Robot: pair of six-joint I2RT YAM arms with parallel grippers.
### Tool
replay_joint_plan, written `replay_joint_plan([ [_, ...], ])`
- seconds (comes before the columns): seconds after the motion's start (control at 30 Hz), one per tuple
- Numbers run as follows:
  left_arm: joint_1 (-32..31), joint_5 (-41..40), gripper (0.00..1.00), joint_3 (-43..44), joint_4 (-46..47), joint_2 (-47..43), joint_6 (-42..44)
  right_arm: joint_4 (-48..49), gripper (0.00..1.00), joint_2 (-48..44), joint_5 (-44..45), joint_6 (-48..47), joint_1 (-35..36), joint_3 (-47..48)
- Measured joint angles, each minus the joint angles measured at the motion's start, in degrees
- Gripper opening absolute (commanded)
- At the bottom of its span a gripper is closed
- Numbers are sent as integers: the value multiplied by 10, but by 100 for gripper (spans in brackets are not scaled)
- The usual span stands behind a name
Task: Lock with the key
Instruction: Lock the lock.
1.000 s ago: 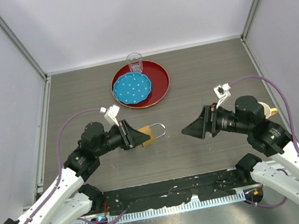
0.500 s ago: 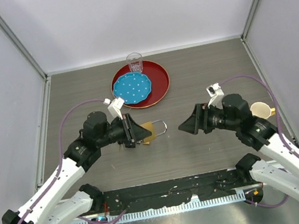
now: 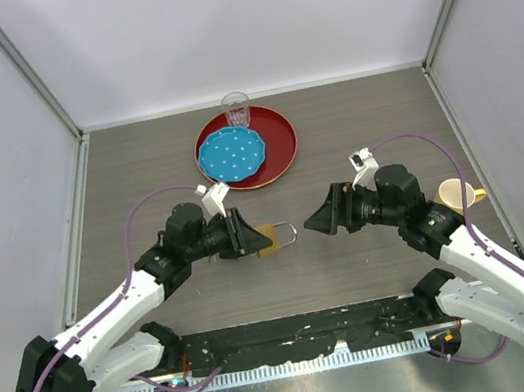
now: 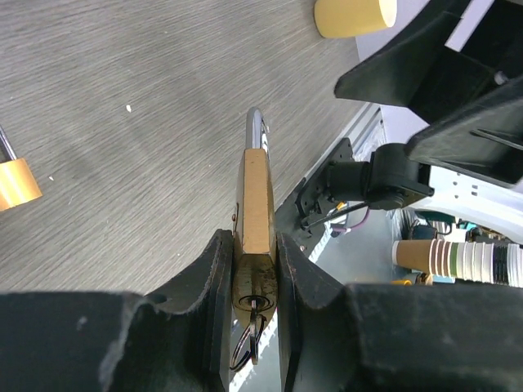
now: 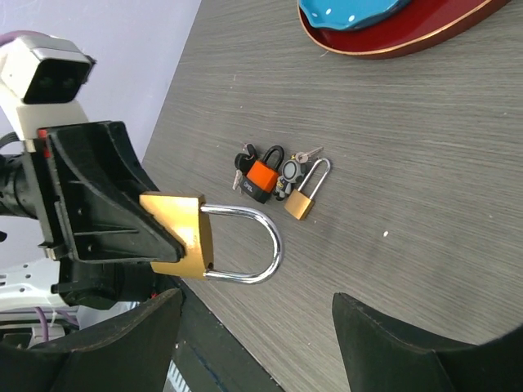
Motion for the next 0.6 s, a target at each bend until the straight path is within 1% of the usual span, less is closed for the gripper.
replay_joint_plan([
  [0.2, 0, -2, 0, -31, 42, 8, -24, -12, 77, -10, 14, -19, 0, -2],
  [0.3, 0, -14, 0, -48, 56, -12, -39, -12, 77, -3, 20, -27, 0, -7],
  [0.47, 0, -34, 0, -72, 74, -58, -57, 15, 74, 34, 18, -29, 0, -20],
  [0.6, 0, -38, 0, -77, 89, -66, -69, 54, 72, 77, 5, -22, 0, -23],
])
